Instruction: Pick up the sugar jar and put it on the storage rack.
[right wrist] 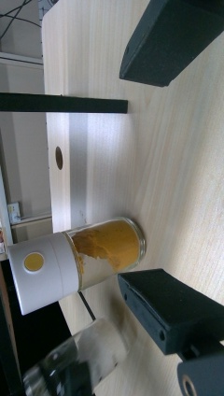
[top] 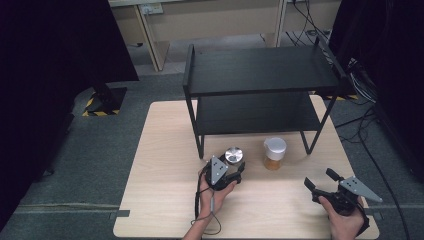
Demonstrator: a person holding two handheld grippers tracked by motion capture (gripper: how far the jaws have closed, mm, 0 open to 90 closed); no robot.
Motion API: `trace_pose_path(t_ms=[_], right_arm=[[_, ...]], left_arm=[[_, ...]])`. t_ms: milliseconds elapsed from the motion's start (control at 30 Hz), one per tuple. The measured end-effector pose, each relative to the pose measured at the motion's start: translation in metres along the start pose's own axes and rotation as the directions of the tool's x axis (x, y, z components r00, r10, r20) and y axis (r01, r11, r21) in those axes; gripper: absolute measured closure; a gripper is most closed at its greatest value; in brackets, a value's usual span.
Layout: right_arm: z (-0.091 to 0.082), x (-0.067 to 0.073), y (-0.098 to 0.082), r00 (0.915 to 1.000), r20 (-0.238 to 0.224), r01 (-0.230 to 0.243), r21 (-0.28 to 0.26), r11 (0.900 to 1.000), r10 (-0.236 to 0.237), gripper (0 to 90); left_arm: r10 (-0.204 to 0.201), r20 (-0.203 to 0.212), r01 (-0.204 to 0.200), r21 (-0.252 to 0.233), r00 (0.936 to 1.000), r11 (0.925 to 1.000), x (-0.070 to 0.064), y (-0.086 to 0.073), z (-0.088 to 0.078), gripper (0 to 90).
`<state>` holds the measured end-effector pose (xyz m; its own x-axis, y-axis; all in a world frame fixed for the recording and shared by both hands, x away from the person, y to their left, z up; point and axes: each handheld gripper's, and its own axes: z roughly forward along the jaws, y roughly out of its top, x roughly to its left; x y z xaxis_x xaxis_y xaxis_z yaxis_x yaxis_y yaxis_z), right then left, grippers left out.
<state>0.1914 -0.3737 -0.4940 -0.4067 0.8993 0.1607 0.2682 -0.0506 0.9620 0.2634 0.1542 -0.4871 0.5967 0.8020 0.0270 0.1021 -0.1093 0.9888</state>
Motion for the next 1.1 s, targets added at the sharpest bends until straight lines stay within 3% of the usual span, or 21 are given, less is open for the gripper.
trace_pose_path(t_ms=[233, 567, 733, 1100], right_arm=[[0.000, 0.000, 0.001, 1.0000, 0.000, -0.001, 0.004, 1.000, 0.001, 4.3], [0.000, 0.000, 0.001, 1.0000, 0.002, -0.003, 0.004, 1.000, 0.003, 4.3], [0.001, 0.000, 0.001, 1.0000, 0.002, -0.003, 0.005, 1.000, 0.003, 4.3], [0.000, 0.000, 0.000, 1.0000, 0.001, -0.007, 0.002, 1.000, 0.007, 4.3]], left_arm=[[0.030, -0.039, -0.033, -0.071, 0.9988, 0.9969, -0.007, 0.014, -0.022, 31.0], [0.043, -0.084, -0.053, -0.125, 0.9956, 0.9908, -0.015, 0.041, -0.043, 31.0], [0.074, -0.110, -0.088, -0.127, 0.9912, 0.9880, -0.019, 0.055, -0.048, 31.1], [0.067, -0.147, -0.079, -0.075, 0.9868, 0.9940, -0.022, 0.098, -0.055, 31.1]])
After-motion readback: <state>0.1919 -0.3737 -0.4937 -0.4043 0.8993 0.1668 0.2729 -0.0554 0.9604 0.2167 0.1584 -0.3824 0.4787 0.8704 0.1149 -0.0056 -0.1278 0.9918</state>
